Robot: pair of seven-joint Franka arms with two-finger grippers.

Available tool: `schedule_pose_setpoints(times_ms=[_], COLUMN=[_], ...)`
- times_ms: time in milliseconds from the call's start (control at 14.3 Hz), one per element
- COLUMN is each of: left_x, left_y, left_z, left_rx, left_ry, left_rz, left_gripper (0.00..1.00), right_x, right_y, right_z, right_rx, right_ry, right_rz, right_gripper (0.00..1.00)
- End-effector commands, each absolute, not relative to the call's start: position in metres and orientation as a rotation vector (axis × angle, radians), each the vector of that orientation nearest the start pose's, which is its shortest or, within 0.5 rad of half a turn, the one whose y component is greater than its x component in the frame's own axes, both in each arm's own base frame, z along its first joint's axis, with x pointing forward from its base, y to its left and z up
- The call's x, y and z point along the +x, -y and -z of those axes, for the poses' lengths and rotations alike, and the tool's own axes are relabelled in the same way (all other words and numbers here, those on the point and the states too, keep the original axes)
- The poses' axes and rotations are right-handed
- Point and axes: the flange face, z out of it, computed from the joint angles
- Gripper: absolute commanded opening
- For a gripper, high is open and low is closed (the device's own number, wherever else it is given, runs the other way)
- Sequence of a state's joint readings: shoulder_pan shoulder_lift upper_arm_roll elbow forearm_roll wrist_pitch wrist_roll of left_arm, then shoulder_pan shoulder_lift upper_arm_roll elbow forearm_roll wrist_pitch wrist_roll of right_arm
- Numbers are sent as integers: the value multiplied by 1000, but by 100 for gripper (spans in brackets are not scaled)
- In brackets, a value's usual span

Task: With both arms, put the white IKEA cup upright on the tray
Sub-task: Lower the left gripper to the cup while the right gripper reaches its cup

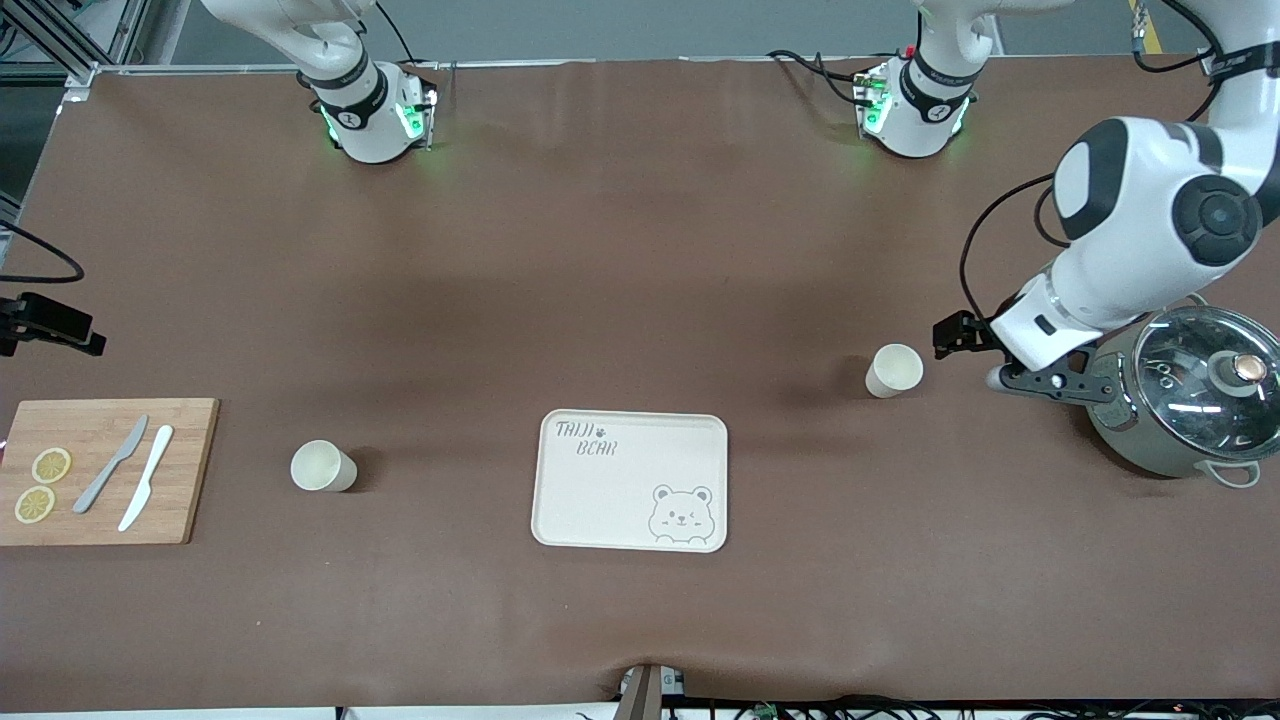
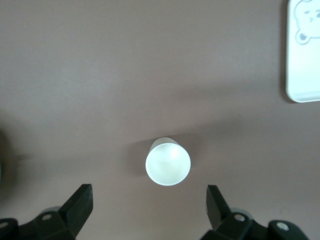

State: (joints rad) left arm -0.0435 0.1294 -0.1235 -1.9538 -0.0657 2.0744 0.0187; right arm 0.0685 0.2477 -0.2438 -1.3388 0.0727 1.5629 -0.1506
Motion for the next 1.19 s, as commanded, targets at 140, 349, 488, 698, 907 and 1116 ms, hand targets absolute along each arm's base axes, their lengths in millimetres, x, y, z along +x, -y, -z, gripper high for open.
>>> schedule_pose_setpoints(times_ms=[140,349,488,698,907,1116], left_x=[530,511,502,495,497,499], left_y=[94,89,87,86,86,84], left_z=[-338,-300,-283,-263,-252,-244], left_rx=[-3210,-3205,-3202,-3201,-3202,-3203], left_ry=[-207,-193,-191,-187,-191,-190], left_rz=[97,140,140,158,170,183], left_gripper=[100,100,100,100,100,100], right_x=[643,661,665,675,687,695], right_y=[87,85,87,86,87,85], right_z=[-539,-501,-476,-442,-396,-357], right_rx=[-3123,-3108,-3114,-3125,-3069,-3070], right_ry=[-35,83,144,135,67,10], right_rz=[-109,-87,-37,-8,-16,-46], right_gripper=[100,100,100,100,100,100])
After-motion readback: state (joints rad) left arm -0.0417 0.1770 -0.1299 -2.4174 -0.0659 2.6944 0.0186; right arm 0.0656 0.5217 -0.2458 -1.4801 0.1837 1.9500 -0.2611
